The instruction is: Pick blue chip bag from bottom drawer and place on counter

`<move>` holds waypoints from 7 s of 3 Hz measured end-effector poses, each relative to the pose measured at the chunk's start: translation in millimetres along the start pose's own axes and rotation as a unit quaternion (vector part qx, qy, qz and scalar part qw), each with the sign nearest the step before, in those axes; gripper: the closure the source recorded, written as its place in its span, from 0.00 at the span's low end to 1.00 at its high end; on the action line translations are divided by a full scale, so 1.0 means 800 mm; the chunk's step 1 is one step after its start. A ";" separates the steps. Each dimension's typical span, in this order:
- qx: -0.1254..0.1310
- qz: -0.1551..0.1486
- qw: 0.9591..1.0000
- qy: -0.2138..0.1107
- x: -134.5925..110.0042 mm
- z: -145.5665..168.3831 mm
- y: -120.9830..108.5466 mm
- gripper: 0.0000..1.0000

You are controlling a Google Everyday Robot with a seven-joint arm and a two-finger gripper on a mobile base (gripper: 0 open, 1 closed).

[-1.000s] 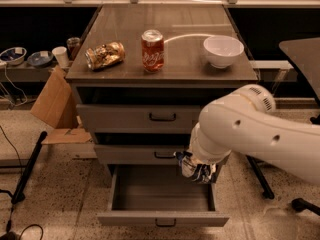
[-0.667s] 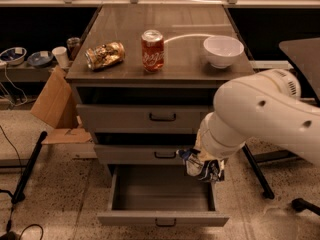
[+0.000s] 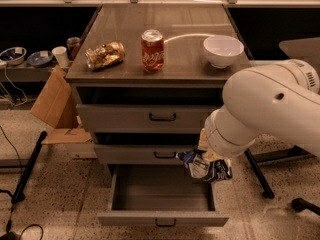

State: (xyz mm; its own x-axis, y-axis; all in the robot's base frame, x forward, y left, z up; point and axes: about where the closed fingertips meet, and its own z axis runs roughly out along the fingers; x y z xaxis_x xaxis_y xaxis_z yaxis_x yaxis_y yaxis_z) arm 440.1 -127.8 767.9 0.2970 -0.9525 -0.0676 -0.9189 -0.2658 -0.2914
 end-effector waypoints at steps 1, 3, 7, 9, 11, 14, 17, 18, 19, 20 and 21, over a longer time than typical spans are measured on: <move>0.042 0.024 0.999 0.008 0.007 -0.044 -0.012 1.00; 0.125 0.040 0.991 0.022 0.037 -0.160 -0.072 1.00; 0.241 -0.006 0.970 0.037 0.028 -0.341 -0.168 1.00; 0.240 -0.014 0.971 0.018 0.026 -0.348 -0.241 1.00; 0.250 -0.021 0.968 0.015 0.012 -0.370 -0.302 1.00; 0.237 -0.007 0.971 -0.036 -0.015 -0.329 -0.359 1.00; 0.251 0.029 0.967 -0.043 -0.008 -0.307 -0.375 1.00; 0.263 0.034 0.963 -0.036 -0.010 -0.299 -0.395 1.00; 0.275 0.035 0.960 -0.035 -0.017 -0.295 -0.419 1.00; 0.284 0.033 0.958 -0.036 -0.026 -0.291 -0.445 1.00; 0.285 0.034 0.957 -0.034 -0.033 -0.280 -0.469 1.00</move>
Offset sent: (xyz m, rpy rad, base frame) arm 0.0233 -0.0414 0.1616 0.0777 -0.2921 -0.1700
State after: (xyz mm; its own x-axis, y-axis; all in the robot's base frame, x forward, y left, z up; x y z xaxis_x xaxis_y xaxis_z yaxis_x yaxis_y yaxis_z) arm 718.8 -36.4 1092.8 0.2756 -0.9476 -0.1616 -0.6522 -0.0608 -0.7556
